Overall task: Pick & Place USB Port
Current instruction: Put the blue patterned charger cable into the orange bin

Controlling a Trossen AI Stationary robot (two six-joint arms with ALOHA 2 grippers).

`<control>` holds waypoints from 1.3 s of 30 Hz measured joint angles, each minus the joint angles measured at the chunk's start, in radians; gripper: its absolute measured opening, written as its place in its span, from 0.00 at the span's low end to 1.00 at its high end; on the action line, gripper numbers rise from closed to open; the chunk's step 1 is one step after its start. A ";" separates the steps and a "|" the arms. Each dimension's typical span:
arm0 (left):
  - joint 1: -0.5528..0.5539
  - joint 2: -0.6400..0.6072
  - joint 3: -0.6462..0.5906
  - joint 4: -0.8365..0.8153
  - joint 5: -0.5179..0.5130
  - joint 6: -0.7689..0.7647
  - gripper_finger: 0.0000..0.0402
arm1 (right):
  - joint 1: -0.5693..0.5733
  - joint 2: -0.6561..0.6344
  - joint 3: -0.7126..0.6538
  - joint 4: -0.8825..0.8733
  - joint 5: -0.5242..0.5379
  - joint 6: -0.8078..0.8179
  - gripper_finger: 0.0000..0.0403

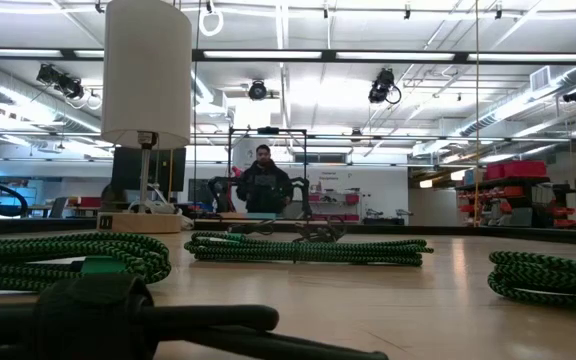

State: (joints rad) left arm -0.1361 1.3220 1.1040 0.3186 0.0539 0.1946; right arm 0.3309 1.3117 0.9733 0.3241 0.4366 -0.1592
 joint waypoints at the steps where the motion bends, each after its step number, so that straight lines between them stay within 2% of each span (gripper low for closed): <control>1: -0.002 0.000 0.000 -0.005 -0.001 -0.001 0.08 | 0.000 0.003 0.000 -0.001 0.001 0.002 0.00; 10: -0.019 -0.002 0.002 -0.101 -0.041 -0.007 0.08 | 0.000 0.006 0.000 -0.045 0.008 -0.015 0.05; 14: -0.058 -0.023 0.000 -0.255 -0.143 -0.031 0.08 | 0.003 0.001 -0.001 -0.088 -0.002 -0.007 0.10; 18: -0.108 -0.050 -0.001 -0.328 -0.256 -0.033 0.08 | 0.014 -0.004 -0.001 -0.101 -0.013 0.024 0.15; 23: -0.180 -0.075 -0.001 -0.402 -0.277 -0.084 0.08 | 0.020 -0.004 0.000 -0.134 -0.056 0.048 0.20; 26: -0.229 -0.090 -0.001 -0.532 -0.278 -0.171 0.08 | 0.022 -0.004 0.000 -0.153 -0.047 0.046 0.24; 31: -0.329 -0.088 -0.001 -0.758 -0.283 -0.397 0.08 | 0.022 -0.007 0.000 -0.169 0.031 0.046 0.29; 37: -0.486 -0.089 -0.001 -0.893 -0.275 -0.714 0.08 | 0.022 -0.007 0.000 -0.169 0.086 0.043 0.32; 39: -0.539 -0.091 -0.001 -0.932 -0.244 -0.802 0.08 | 0.022 -0.007 0.000 -0.169 0.100 0.042 0.32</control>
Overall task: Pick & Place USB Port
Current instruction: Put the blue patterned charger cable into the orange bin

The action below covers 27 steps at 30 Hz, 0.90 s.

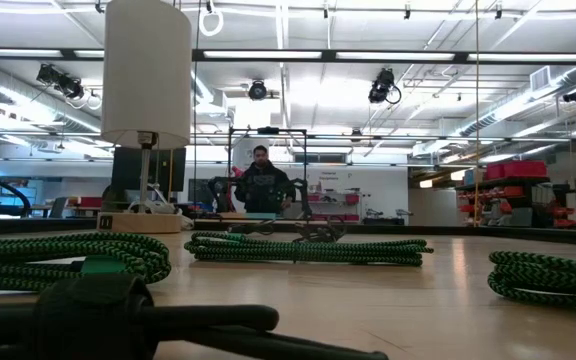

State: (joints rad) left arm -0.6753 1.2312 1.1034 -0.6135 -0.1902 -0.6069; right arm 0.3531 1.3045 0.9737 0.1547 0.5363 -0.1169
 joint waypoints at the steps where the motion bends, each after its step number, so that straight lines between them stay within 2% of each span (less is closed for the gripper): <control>1: -0.027 0.000 0.000 -0.021 0.010 -0.051 0.08 | 0.000 0.000 0.000 0.000 0.006 0.000 0.31; 7: -0.188 0.000 0.000 -0.123 0.003 -0.366 0.08 | 0.000 0.000 0.000 -0.002 0.006 0.000 0.31; 17: -0.391 0.074 0.000 -0.180 -0.018 -0.717 0.08 | -0.001 0.000 0.000 -0.007 0.006 -0.025 0.31; 21: -0.429 0.126 0.001 -0.203 -0.033 -0.831 0.08 | -0.005 0.000 0.000 -0.004 0.006 -0.041 0.31; 27: -0.445 0.200 0.001 -0.248 0.003 -0.980 0.08 | -0.021 0.000 0.000 0.000 0.006 -0.050 0.31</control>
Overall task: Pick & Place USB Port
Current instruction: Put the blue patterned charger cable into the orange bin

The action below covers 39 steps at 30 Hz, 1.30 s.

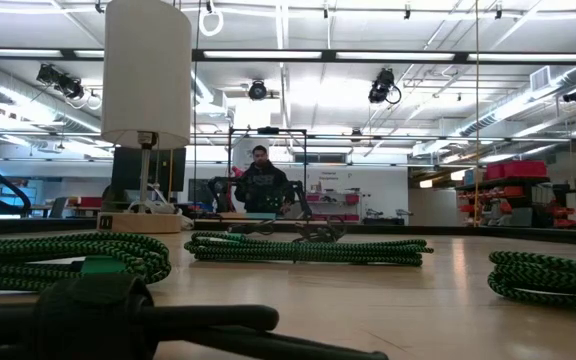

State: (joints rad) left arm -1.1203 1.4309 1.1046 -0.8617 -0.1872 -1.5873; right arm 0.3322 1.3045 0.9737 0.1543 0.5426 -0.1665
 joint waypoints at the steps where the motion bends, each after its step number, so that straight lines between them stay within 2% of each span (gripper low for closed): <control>1: -0.001 0.008 0.000 0.002 0.002 -0.020 0.08 | -0.005 0.000 0.000 0.000 0.000 0.000 0.31; 16: -0.057 0.117 0.000 0.004 0.114 -0.317 0.08 | -0.064 0.000 0.000 0.007 0.000 -0.060 0.31; 26: -0.063 0.149 0.000 0.004 0.112 -0.308 0.13 | -0.096 0.000 0.000 0.002 0.000 -0.055 0.31; 39: -0.069 0.149 0.000 0.007 0.161 -0.332 0.15 | -0.096 0.000 0.000 -0.008 -0.002 -0.053 0.31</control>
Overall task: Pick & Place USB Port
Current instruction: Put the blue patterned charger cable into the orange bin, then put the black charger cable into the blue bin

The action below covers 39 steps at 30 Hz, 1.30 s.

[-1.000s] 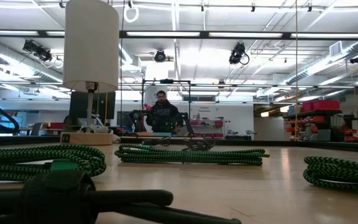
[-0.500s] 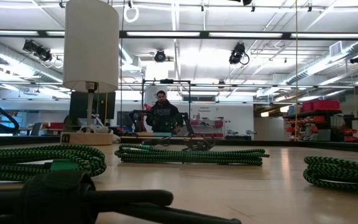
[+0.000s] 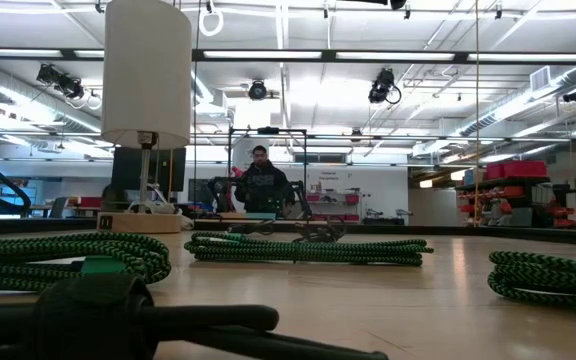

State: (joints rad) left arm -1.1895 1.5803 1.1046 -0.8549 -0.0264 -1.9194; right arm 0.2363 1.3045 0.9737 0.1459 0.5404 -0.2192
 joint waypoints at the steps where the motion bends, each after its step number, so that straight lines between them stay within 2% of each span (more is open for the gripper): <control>1: 0.000 0.000 0.000 -0.008 0.001 0.000 0.15 | 0.000 0.000 0.000 0.000 0.000 0.000 0.31; 11: 0.003 0.002 -0.001 -0.039 -0.040 0.038 0.17 | 0.000 0.000 0.000 -0.018 -0.002 0.000 0.31; 16: 0.004 0.002 -0.001 -0.031 0.025 0.005 0.24 | 0.000 0.000 0.000 -0.022 -0.002 0.000 0.31; 20: 0.003 0.002 -0.001 -0.033 0.035 0.000 0.28 | 0.000 0.000 0.000 -0.023 -0.002 0.000 0.31; 26: 0.022 -0.004 -0.001 -0.048 0.033 0.141 0.32 | 0.000 0.000 0.000 -0.023 -0.002 0.000 0.31; 34: 0.097 -0.052 0.003 -0.089 0.026 0.340 0.29 | 0.000 0.000 0.000 -0.023 -0.008 0.019 0.31; 39: 0.177 -0.125 0.003 -0.254 -0.087 0.460 0.29 | 0.000 0.001 0.000 -0.023 -0.008 0.019 0.31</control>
State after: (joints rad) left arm -1.0120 1.4556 1.1076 -1.1086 -0.1133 -1.4593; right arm 0.2363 1.3052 0.9737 0.1230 0.5320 -0.2002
